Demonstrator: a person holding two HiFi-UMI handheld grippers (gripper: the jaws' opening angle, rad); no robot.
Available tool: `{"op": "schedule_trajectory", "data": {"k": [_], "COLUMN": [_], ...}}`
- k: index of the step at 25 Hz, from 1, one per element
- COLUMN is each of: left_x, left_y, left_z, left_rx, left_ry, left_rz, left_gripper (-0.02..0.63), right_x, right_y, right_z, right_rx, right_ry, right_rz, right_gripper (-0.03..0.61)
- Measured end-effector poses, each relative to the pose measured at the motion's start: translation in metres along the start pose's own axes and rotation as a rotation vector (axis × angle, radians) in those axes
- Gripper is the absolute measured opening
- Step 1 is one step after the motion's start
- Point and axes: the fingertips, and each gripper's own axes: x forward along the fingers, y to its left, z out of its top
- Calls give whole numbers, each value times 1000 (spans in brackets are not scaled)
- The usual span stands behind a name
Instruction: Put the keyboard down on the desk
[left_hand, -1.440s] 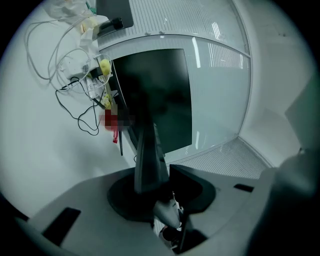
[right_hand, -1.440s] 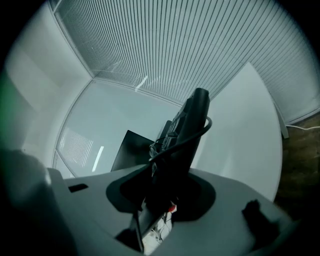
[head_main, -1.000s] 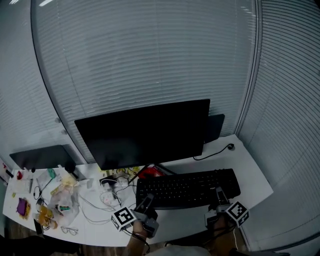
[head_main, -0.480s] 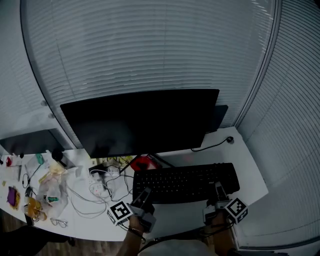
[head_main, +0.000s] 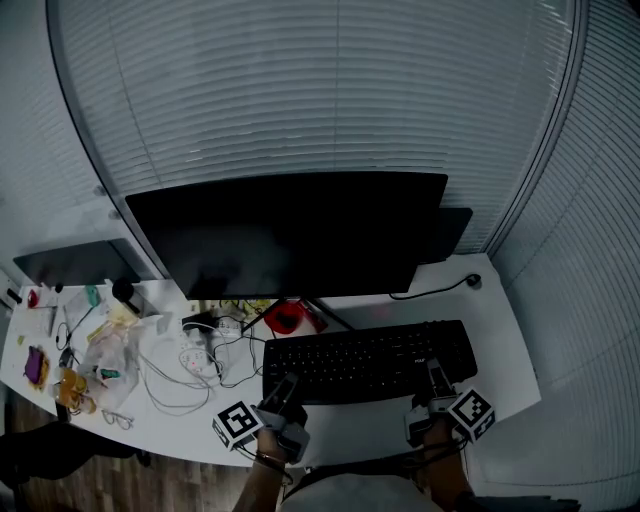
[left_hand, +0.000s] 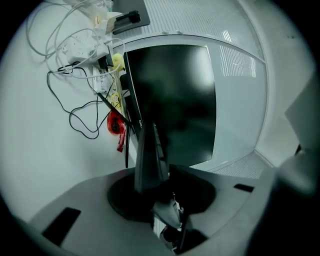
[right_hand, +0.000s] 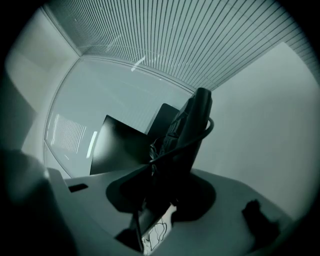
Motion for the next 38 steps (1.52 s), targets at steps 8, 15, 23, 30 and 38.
{"op": "schedule_trajectory", "data": {"k": [8,15,23,30,38], "left_x": [13,12,0,-3,0], "left_y": [16,54,95,107,114], "left_z": [-22,-31,-37,-29,-23], "left_rx": [-43,-79,-122,-134,-166], "left_ry": [-25,-29,-42,-64,-82], "left_rz": [66,158,237,256,268], "left_gripper": [120,119,118,117,115], "right_x": [14,25,34,41,51], "right_y": [-28,-66,-101,-111,-122], "right_z": [11,-8,-38,-55,-66], "right_rx": [4,29,57,68,92], "right_ry": [72,138,198,233,246], "right_rz": [-33,-97,-146,-160,-181], "right_gripper": [130,130,130,130,130]}}
